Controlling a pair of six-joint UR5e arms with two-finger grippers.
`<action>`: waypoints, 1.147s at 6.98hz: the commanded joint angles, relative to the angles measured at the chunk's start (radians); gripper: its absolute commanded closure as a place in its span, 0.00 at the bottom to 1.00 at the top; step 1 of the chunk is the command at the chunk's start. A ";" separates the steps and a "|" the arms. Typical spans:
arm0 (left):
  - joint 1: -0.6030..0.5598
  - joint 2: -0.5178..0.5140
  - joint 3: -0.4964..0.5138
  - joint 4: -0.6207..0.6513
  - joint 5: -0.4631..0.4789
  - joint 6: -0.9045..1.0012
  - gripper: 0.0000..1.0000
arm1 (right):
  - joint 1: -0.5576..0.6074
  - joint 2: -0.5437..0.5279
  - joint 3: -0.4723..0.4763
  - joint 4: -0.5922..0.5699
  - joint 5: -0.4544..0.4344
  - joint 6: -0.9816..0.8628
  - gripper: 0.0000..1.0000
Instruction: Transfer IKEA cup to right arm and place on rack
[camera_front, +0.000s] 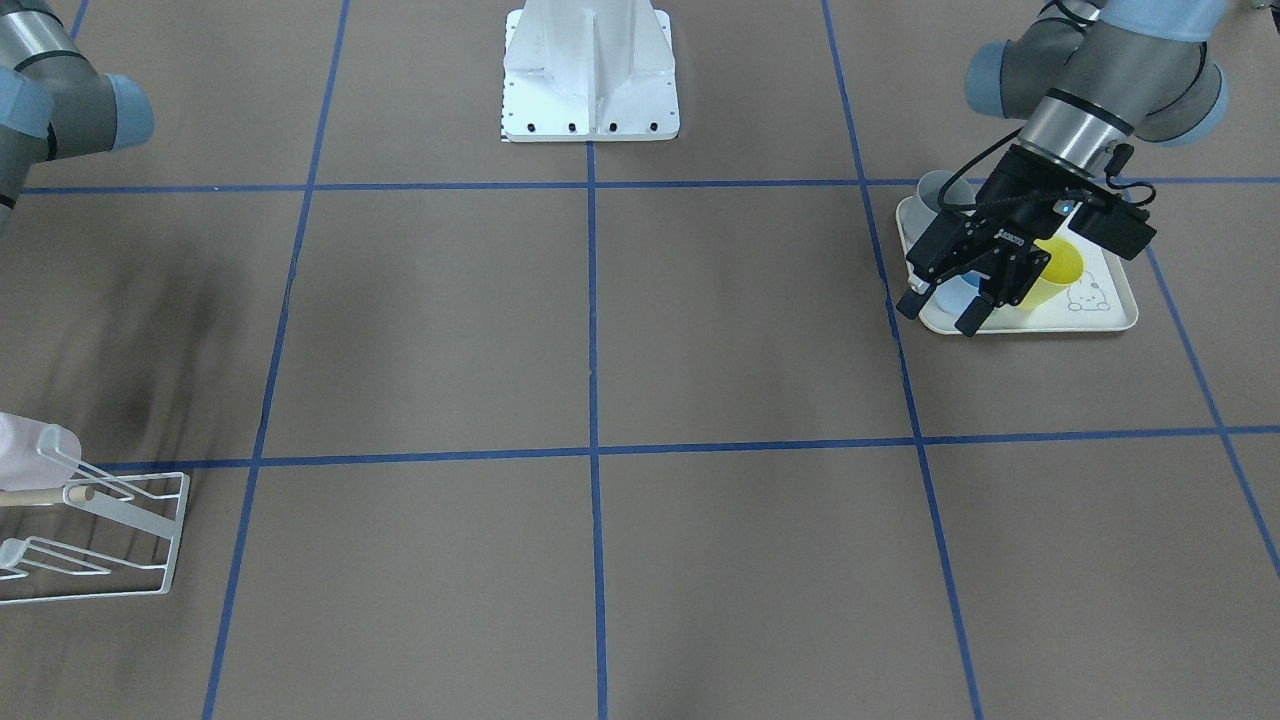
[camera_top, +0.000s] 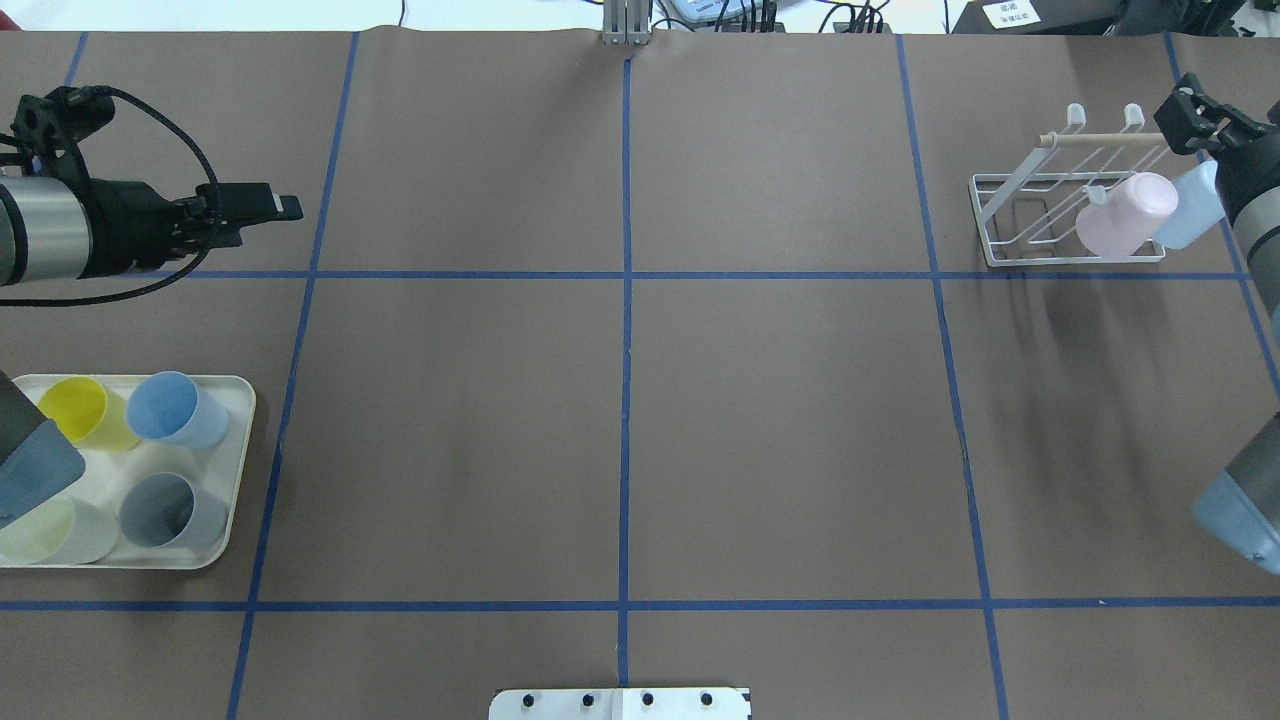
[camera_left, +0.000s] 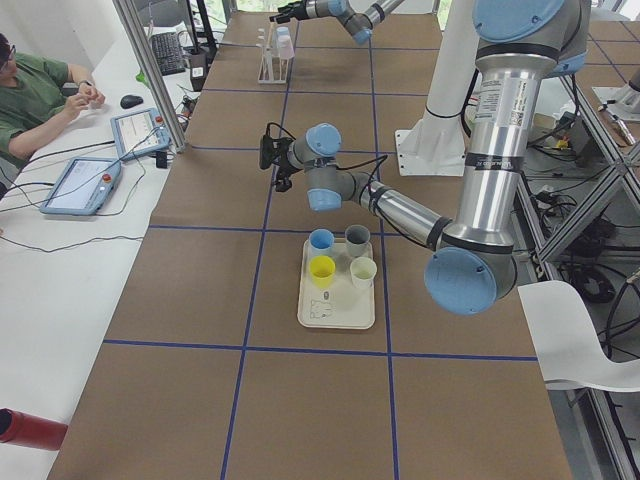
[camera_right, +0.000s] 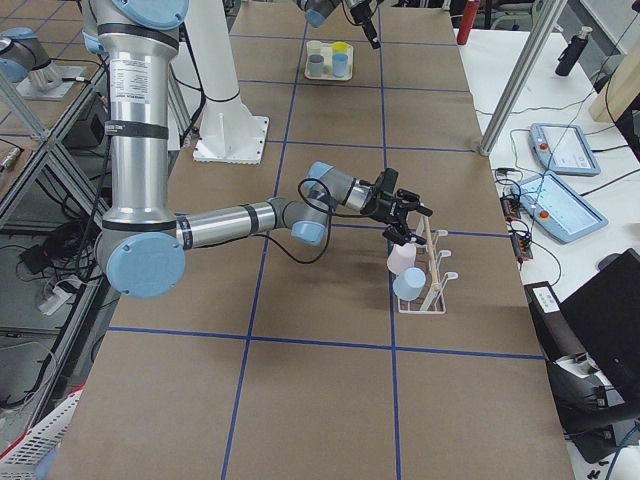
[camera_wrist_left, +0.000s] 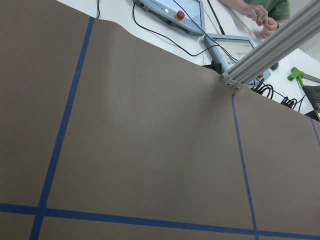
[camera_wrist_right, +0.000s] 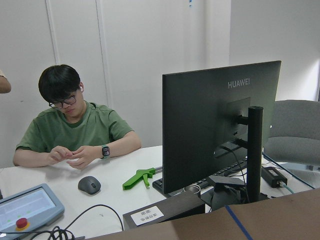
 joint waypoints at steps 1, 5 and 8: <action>-0.087 0.101 0.001 0.001 -0.112 0.134 0.00 | 0.004 -0.021 0.097 0.001 0.109 0.049 0.00; -0.377 0.370 -0.014 0.054 -0.454 0.424 0.00 | -0.002 0.008 0.197 -0.002 0.378 0.318 0.00; -0.296 0.578 -0.064 0.061 -0.447 0.425 0.00 | -0.007 0.081 0.208 0.001 0.556 0.527 0.00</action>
